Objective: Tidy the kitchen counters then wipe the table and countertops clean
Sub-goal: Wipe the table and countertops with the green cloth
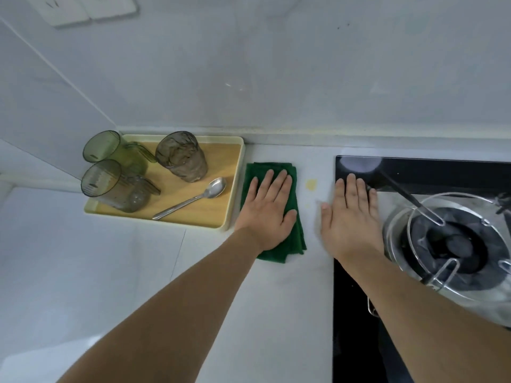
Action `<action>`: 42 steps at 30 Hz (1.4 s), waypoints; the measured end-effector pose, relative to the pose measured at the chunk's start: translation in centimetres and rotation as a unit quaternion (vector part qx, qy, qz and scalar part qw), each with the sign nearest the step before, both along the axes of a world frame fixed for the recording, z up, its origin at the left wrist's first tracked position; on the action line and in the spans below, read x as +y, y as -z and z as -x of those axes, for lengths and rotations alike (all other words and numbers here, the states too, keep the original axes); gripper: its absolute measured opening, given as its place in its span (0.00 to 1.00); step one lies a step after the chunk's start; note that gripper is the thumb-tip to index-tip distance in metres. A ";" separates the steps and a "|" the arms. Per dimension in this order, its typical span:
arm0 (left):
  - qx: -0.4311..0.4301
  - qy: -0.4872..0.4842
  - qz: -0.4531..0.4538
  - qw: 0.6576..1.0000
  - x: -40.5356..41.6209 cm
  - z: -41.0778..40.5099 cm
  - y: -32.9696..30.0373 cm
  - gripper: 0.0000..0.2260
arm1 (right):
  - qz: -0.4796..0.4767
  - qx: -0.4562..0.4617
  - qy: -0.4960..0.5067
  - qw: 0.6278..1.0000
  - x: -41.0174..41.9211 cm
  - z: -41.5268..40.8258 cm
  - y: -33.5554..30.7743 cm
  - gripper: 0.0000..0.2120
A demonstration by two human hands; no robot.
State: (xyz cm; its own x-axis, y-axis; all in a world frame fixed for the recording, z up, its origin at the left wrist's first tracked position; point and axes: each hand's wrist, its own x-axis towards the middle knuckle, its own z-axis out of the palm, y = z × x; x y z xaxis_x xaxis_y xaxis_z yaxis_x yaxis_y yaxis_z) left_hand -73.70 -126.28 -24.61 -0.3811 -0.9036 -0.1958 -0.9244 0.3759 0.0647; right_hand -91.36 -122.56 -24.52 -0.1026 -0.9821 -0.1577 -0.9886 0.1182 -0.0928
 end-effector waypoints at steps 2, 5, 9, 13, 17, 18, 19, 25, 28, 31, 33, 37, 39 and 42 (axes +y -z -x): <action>-0.001 0.001 -0.006 1.000 3.9 -0.4 -0.3 0.31 | -0.047 -0.002 -0.005 0.999 -0.1 -0.1 -0.9 0.35; -0.009 0.007 -0.012 1.000 7.6 -1.0 -0.3 0.30 | -0.152 -0.026 -0.030 0.988 -1.0 0.7 -3.2 0.39; 0.007 -0.022 -0.045 0.999 9.3 -0.5 -0.7 0.29 | -0.258 0.076 -0.145 0.952 -0.5 3.5 -6.3 0.55; -0.006 -0.054 -0.052 0.997 9.9 0.3 -1.0 0.28 | -0.289 0.184 -0.197 0.919 1.3 5.2 -7.1 0.66; -0.001 -0.061 -0.039 0.997 9.9 0.5 -0.7 0.28 | -0.288 0.142 -0.198 0.926 1.3 5.4 -6.7 0.66; 0.001 -0.061 -0.035 0.998 9.7 0.6 -0.6 0.28 | -0.289 0.134 -0.195 0.928 1.2 5.3 -6.6 0.67; 0.002 -0.057 -0.033 0.998 9.3 0.8 -0.5 0.29 | -0.292 0.128 -0.192 0.928 1.0 5.3 -6.5 0.67; 0.018 -0.025 -0.026 0.999 2.8 2.6 -0.4 0.28 | -0.299 0.120 -0.185 0.928 0.7 4.4 -6.6 0.68; 0.017 -0.027 -0.017 0.999 -1.6 3.7 -0.2 0.29 | -0.295 0.113 -0.189 0.930 0.8 4.7 -6.4 0.67; 0.019 -0.041 -0.010 0.999 -4.8 4.5 -0.1 0.29 | -0.301 0.110 -0.189 0.928 0.7 4.5 -6.3 0.67; 0.022 -0.042 -0.009 0.999 -5.8 4.9 0.0 0.29 | -0.303 0.108 -0.185 0.929 0.4 4.5 -6.0 0.67; 0.024 -0.040 -0.008 0.999 -4.5 4.9 -0.1 0.28 | -0.301 0.096 -0.179 0.932 0.7 4.8 -6.1 0.67; 0.029 -0.046 -0.006 0.999 -2.4 5.1 -0.3 0.28 | -0.301 0.103 -0.180 0.931 0.8 4.7 -6.4 0.67; 0.040 -0.046 -0.017 0.998 2.6 5.8 -0.7 0.28 | -0.296 0.101 -0.179 0.933 0.9 4.7 -6.7 0.68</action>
State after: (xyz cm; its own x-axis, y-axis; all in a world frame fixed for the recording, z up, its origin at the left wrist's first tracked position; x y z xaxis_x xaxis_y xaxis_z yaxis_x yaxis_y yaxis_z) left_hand -79.50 -123.70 -23.88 -0.3134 -0.9286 -0.1987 -0.9460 0.2869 0.1512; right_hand -96.02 -121.66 -17.78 0.1287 -0.7065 -0.6959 -0.9651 -0.2505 0.0758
